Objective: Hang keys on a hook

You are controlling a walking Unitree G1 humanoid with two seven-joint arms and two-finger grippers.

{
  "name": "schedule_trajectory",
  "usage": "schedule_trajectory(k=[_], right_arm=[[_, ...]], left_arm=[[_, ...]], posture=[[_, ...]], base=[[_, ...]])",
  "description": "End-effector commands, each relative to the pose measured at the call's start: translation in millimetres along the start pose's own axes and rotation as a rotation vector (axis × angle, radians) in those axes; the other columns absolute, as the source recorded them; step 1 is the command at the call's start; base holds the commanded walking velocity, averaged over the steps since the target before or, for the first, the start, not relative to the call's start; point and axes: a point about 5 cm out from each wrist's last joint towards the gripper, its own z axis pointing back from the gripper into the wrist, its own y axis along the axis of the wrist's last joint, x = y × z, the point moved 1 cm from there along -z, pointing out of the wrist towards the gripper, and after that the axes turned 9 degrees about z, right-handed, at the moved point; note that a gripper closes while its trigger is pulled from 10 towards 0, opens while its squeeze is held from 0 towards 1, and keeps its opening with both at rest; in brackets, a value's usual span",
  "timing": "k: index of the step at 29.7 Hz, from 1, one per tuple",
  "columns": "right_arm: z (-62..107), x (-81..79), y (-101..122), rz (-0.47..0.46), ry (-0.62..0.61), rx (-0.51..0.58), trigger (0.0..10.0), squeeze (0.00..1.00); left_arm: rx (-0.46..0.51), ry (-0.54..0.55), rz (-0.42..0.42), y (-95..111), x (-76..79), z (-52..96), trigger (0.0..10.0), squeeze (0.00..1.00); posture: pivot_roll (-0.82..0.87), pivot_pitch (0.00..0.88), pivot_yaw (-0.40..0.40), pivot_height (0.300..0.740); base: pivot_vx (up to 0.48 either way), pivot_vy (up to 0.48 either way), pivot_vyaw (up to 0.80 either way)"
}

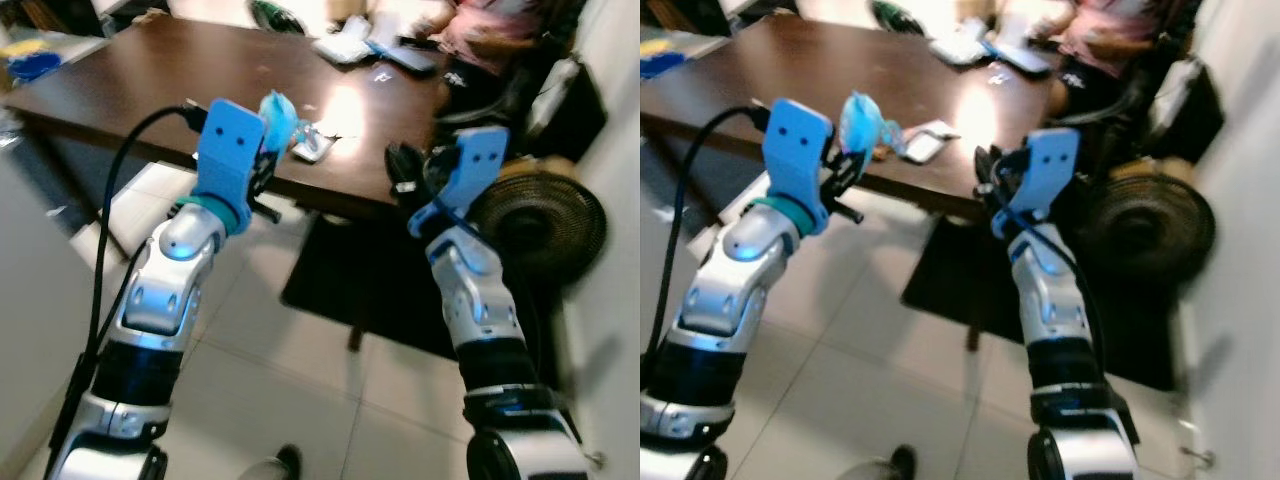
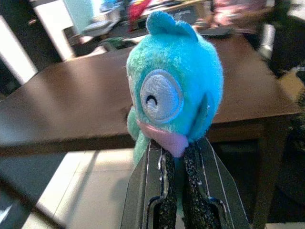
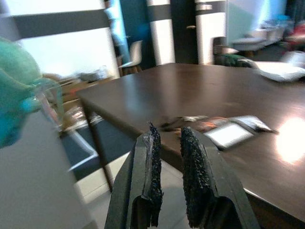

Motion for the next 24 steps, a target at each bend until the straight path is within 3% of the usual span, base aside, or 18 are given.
schedule_trajectory(k=[1,18,22,24], right_arm=[[0.1,2.7,1.8,0.008,-0.011,0.007,10.0,0.00],[-2.1,3.6,1.1,0.020,-0.007,0.000,10.0,0.00],[-2.3,6.7,1.2,0.026,-0.008,-0.004,10.0,0.00],[-3.8,9.9,2.9,0.044,0.006,-0.014,10.0,0.00]], left_arm=[[-0.001,-0.009,0.003,1.3,1.4,-0.2,10.0,0.00],[-0.017,-0.010,0.011,-2.4,3.0,-1.9,10.0,0.00],[-0.006,-0.006,0.013,0.6,2.7,-4.0,10.0,0.00],[0.034,0.023,0.033,12.7,0.7,-9.6,10.0,0.00]], posture=[[0.09,0.000,0.104,0.740],[0.07,0.000,0.084,0.740],[0.07,0.000,0.064,0.740],[0.06,0.000,0.041,0.740]], base=[[0.000,0.000,0.79],[0.000,0.000,0.79],[0.000,0.000,0.79],[0.000,0.000,0.79]])
